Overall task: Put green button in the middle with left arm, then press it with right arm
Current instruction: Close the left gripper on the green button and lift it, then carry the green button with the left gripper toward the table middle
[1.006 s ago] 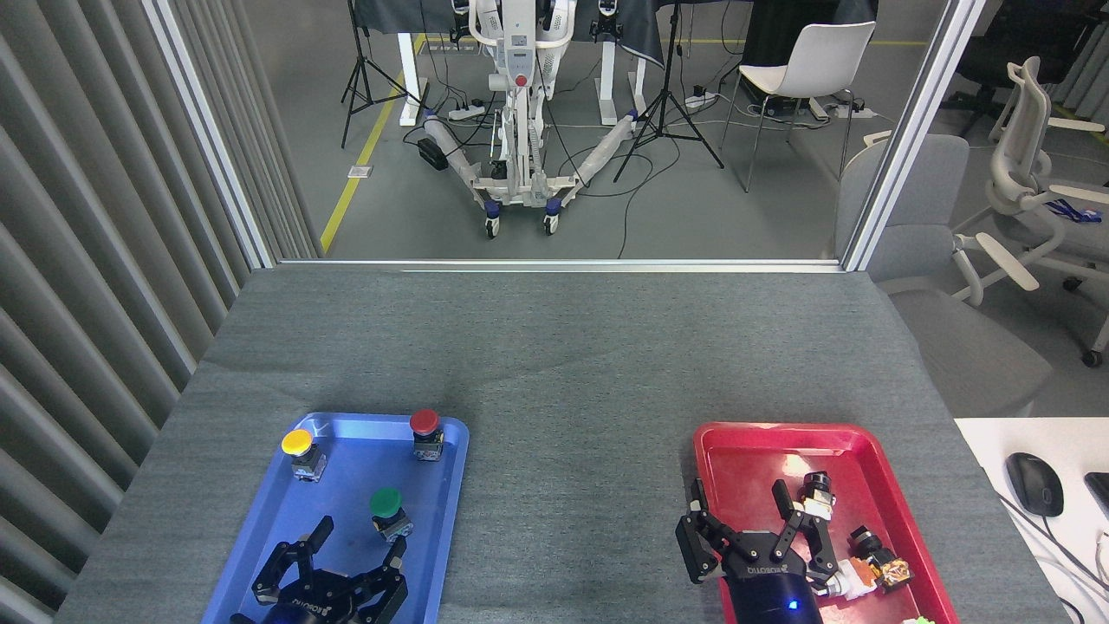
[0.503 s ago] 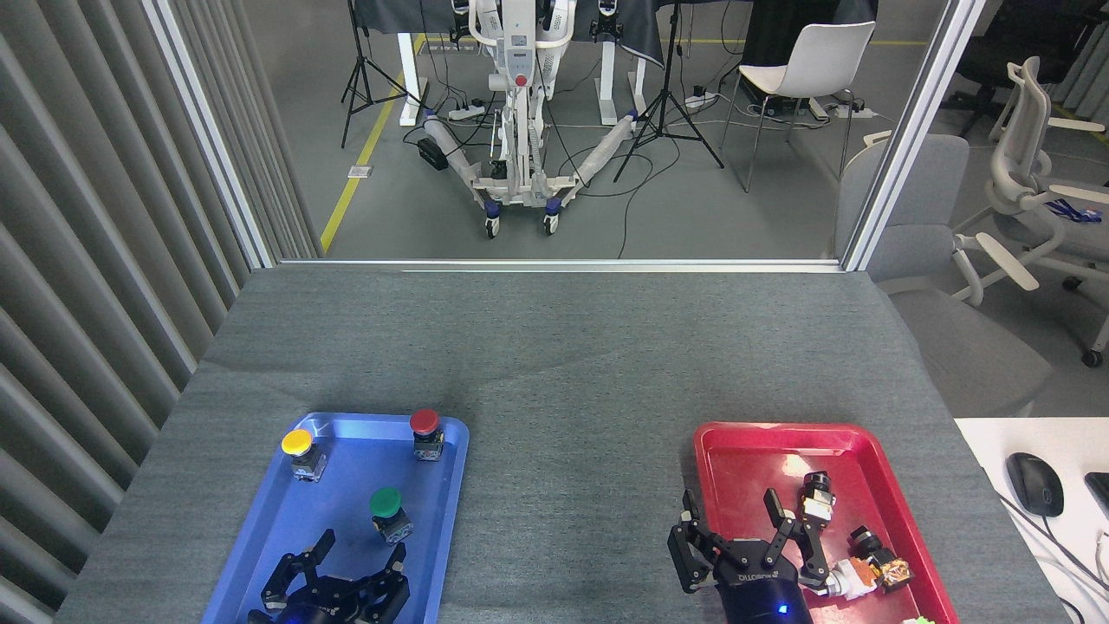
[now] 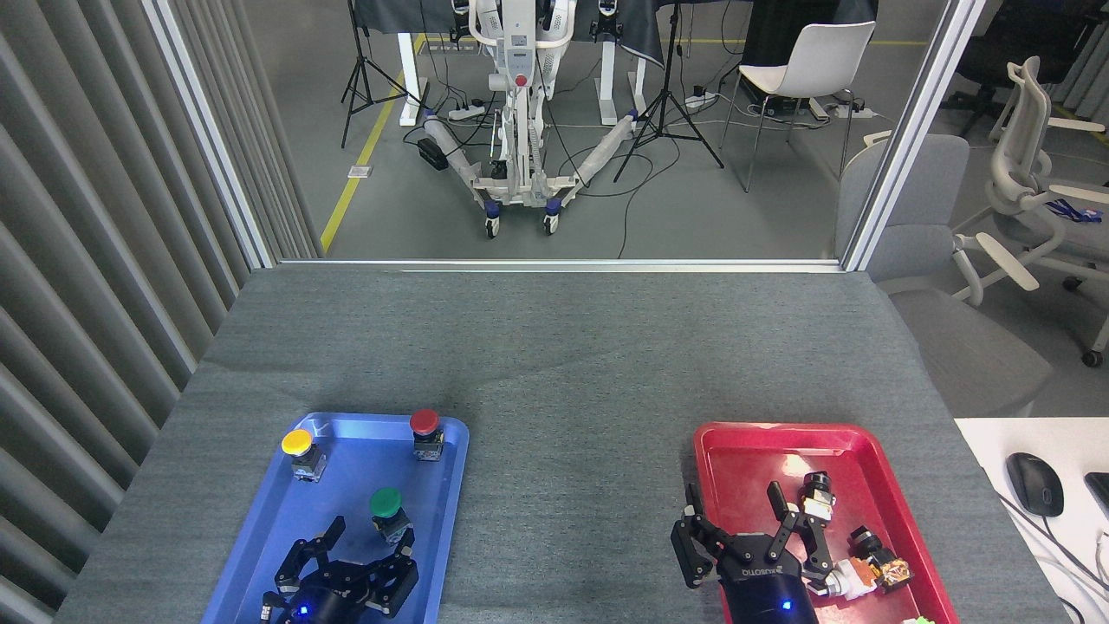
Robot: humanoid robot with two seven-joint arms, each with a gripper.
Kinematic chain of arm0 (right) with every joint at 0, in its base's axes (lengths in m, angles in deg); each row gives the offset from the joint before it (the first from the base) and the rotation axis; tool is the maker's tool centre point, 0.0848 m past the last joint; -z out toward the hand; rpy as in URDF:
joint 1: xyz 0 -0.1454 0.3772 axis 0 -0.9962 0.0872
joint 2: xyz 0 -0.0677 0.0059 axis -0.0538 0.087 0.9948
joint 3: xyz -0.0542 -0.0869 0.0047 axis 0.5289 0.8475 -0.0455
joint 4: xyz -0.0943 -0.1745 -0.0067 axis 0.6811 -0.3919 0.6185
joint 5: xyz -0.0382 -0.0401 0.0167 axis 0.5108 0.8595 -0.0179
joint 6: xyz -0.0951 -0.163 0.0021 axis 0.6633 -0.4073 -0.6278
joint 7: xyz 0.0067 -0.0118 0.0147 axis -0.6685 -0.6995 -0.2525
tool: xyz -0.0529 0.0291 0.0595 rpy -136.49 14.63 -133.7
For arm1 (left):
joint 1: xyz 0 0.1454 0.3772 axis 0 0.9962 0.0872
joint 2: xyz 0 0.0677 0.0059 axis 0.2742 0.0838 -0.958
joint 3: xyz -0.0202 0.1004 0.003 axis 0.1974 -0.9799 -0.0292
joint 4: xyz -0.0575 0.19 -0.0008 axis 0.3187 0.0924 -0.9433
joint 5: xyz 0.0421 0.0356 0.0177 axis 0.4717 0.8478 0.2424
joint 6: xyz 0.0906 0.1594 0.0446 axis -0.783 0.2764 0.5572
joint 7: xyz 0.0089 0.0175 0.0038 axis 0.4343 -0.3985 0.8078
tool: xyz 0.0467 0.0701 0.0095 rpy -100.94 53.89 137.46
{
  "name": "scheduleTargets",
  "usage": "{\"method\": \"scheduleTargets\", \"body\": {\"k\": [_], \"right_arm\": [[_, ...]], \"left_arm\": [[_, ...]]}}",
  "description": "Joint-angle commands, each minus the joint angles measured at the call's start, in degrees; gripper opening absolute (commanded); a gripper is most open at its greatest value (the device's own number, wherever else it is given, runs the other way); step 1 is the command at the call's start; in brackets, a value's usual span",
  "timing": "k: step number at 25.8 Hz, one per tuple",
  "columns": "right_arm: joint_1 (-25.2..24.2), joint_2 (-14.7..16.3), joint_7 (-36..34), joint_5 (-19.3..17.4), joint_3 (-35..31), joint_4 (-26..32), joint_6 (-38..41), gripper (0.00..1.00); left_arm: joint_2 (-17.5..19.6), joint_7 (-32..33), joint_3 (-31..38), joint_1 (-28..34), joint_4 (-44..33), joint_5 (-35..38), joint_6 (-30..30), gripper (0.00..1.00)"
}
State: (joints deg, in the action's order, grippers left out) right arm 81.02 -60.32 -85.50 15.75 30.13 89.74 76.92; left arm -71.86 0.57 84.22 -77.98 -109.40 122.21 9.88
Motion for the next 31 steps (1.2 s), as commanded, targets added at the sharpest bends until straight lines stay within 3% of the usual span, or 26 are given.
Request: {"method": "scheduleTargets", "body": {"k": [1,9,10,12,13,17,18,19,20,25,31], "right_arm": [[0.0,-0.4,-1.5,0.0,0.0,0.2,0.4,0.99],[-0.4,-0.3,1.2,0.0,-0.1,0.2,-0.1,0.99],[-0.4,-0.5,1.7,0.0,-0.2,0.3,-0.1,0.99],[-0.3,-0.6,1.7,0.0,-0.2,0.5,0.0,0.99],[-0.3,-0.7,1.4,0.0,-0.2,0.6,0.1,0.99],[-0.3,-0.5,-1.3,0.1,-0.3,0.3,0.4,0.99],[-0.3,-0.5,-2.1,0.2,-0.3,0.0,0.4,0.99],[-0.3,-0.6,-2.1,0.3,-0.3,0.0,0.4,0.99],[-0.3,-0.6,-1.9,0.6,-0.3,0.0,0.4,0.99],[-0.2,-0.6,1.3,0.7,-0.2,0.0,1.2,1.00],[-0.1,-0.6,0.0,0.6,-0.2,0.8,1.0,0.99]], "left_arm": [[-0.1,-0.1,-1.4,-1.1,0.7,0.0,0.1,0.99],[-0.1,-0.2,-1.9,-4.3,4.7,-0.1,-0.2,0.98],[-0.1,-0.2,-1.9,-4.5,4.9,-0.2,-0.5,0.96],[-0.1,-0.1,-1.9,-4.5,5.0,-0.4,-0.4,0.80],[-0.1,-0.2,-2.0,-4.5,5.0,-0.6,-0.4,0.77],[-1.5,-0.2,-2.5,-4.5,5.3,-0.6,-0.5,0.76],[-1.7,-0.3,-2.7,-4.6,5.7,-0.6,-0.7,0.71],[-2.0,-0.3,-2.5,-4.6,6.1,-0.6,-0.7,0.57],[-2.1,-0.3,-2.5,-4.7,6.6,-0.6,-0.7,0.49],[-2.0,-0.9,-2.7,-4.5,6.5,-0.4,-0.4,0.21],[-1.7,-2.2,-2.5,-5.0,3.1,-0.4,0.0,0.11]]}}
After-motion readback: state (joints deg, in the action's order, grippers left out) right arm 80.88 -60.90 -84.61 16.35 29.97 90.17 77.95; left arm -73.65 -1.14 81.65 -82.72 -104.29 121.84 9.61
